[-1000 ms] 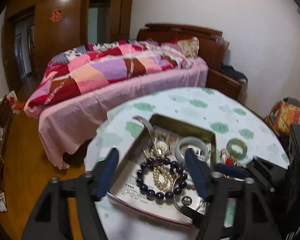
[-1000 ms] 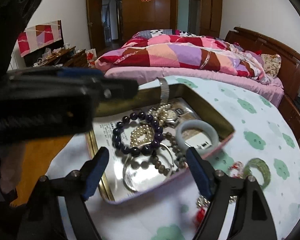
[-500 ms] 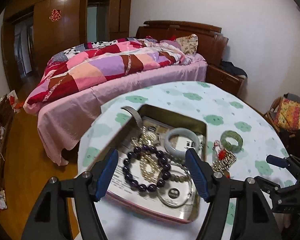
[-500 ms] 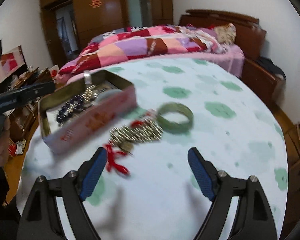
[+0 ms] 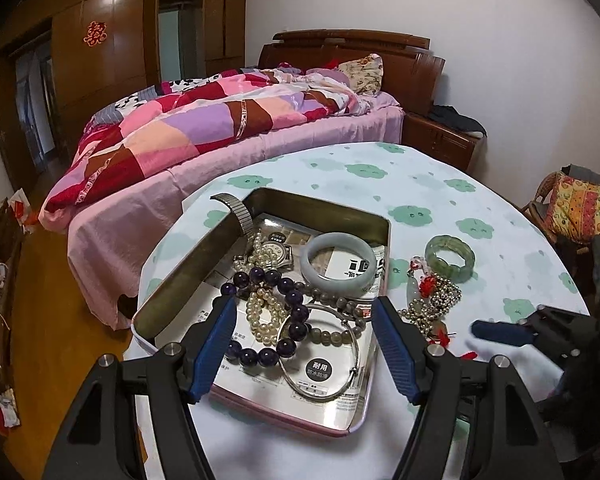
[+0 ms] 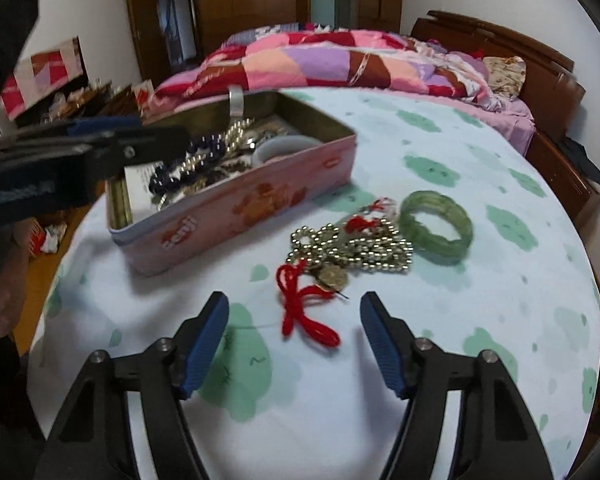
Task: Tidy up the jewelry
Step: 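Grasp the red-tasseled gold coin charm with the right tool and lift it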
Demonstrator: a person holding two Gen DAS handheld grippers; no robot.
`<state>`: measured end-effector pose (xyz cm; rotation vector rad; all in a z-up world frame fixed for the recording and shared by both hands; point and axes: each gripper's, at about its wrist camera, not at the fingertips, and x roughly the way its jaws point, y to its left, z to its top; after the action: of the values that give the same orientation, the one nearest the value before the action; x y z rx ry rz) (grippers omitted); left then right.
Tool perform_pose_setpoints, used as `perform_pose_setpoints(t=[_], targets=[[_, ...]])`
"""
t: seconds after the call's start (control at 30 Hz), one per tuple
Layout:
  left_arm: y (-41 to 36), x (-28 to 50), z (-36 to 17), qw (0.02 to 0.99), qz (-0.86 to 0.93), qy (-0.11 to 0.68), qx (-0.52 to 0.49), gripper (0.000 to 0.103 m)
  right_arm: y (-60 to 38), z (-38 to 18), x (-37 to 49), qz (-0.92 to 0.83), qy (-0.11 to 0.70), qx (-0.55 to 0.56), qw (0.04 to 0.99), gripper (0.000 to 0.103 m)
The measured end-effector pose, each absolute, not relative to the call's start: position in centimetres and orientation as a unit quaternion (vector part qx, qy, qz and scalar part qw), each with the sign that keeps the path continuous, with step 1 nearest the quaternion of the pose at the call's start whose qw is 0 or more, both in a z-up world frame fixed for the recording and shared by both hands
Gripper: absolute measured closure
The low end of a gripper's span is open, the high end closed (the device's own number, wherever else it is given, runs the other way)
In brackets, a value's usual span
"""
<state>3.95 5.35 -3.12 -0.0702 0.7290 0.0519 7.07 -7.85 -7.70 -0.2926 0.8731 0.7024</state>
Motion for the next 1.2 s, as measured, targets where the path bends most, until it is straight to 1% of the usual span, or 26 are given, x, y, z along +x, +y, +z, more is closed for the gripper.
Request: perform_pose_setpoints(t=[0.03, 0.1, 0.13, 0.17, 0.2, 0.23, 0.27, 0.57, 0.77, 0.83, 0.9, 0.97, 1.17, 1.2], targets=[[5.5, 4.0, -3.1, 0.933, 0.027, 0.357, -0.036, 0.033, -7.6, -7.9, 7.2, 0.33, 0.417, -0.142, 0.835, 0.042], [5.5, 4.0, -3.2, 0.933, 0.027, 0.356, -0.04, 0.033, -7.4, -8.3, 7.6, 0.327, 0.425, -0.144, 0.832, 0.046], [5.5, 4.0, -3.2, 0.933, 0.026, 0.356, -0.041, 0.033, -7.2, -8.5, 7.8, 0.324, 0.432, -0.144, 0.829, 0.055], [5.4, 4.0, -3.2, 0.933, 0.025, 0.356, -0.041, 0.033, -7.2, -8.7, 8.0, 0.322, 0.438, -0.143, 0.827, 0.06], [5.3, 4.0, -3.2, 0.933, 0.023, 0.356, -0.041, 0.033, -7.5, -8.7, 8.1, 0.317, 0.438, -0.14, 0.829, 0.074], [5.2, 3.9, -3.1, 0.934, 0.022, 0.355, -0.041, 0.033, -7.7, -8.6, 7.9, 0.317, 0.44, -0.136, 0.829, 0.095], [5.1, 3.9, -3.1, 0.934, 0.02, 0.355, -0.04, 0.033, -8.0, -8.6, 7.9, 0.319, 0.443, -0.131, 0.828, 0.094], [2.8, 3.8, -3.3, 0.934, -0.007, 0.357, -0.024, 0.033, -13.2, -8.0, 7.5, 0.267, 0.439, -0.098, 0.852, 0.095], [-0.5, 4.0, -3.5, 0.933, -0.045, 0.358, 0.009, 0.034, -17.0, -8.1, 9.1, 0.209, 0.437, -0.08, 0.872, 0.095], [-1.9, 4.4, -3.6, 0.931, -0.061, 0.359, 0.019, 0.05, -18.2, -8.1, 9.6, 0.194, 0.436, -0.075, 0.876, 0.095], [-3.2, 5.0, -3.9, 0.927, -0.078, 0.366, 0.025, 0.056, -19.4, -8.4, 10.1, 0.189, 0.442, -0.051, 0.876, 0.095], [-4.1, 5.6, -4.3, 0.924, -0.089, 0.371, 0.027, 0.06, -19.7, -8.2, 10.3, 0.192, 0.441, -0.039, 0.876, 0.095], [-6.3, 7.4, -6.7, 0.909, -0.098, 0.404, 0.034, 0.062, -19.2, -7.9, 9.5, 0.194, 0.426, -0.053, 0.882, 0.095], [-6.5, 7.8, -7.1, 0.906, -0.097, 0.409, 0.036, 0.065, -19.2, -7.9, 9.6, 0.195, 0.426, -0.052, 0.882, 0.095]])
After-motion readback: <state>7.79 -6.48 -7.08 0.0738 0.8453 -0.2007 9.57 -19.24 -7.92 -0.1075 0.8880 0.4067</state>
